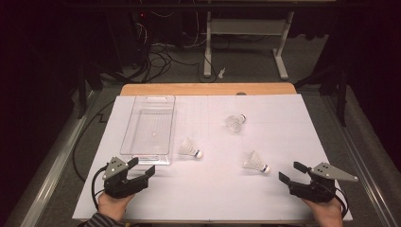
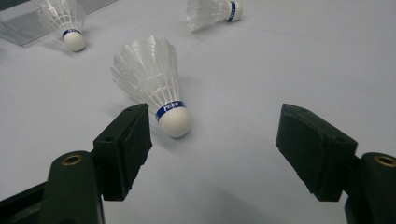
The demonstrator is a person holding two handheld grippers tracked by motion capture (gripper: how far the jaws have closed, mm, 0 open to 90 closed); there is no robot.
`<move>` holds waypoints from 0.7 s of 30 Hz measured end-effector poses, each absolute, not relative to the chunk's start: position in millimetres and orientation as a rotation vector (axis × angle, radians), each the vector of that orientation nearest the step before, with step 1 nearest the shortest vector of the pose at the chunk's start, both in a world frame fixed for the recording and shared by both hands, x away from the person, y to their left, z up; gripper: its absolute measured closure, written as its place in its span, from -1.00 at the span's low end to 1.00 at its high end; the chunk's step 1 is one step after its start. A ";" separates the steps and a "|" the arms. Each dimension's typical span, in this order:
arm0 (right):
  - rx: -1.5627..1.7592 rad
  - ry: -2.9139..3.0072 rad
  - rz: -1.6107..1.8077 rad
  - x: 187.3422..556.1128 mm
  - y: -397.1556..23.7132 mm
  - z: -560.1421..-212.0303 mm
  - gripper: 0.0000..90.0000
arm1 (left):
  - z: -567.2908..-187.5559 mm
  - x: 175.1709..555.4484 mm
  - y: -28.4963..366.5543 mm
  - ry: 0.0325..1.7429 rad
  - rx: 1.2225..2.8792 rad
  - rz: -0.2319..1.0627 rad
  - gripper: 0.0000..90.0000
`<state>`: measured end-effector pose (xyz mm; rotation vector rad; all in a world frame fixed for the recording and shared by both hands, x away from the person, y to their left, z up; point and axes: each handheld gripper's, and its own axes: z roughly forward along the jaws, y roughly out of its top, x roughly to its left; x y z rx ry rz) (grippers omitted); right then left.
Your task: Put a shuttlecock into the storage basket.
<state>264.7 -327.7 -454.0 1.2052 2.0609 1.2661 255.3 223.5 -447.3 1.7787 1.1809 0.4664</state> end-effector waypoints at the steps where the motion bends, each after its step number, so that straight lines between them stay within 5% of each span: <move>1: 1.204 2.062 1.266 264.7 -327.6 -454.0 -0.40 | -447.3 255.1 223.6 1.181 1.778 0.467 -0.38; 21: 1.210 2.039 1.267 263.0 -329.1 -453.2 -0.40 | -446.8 255.5 223.5 1.176 1.777 0.449 -0.37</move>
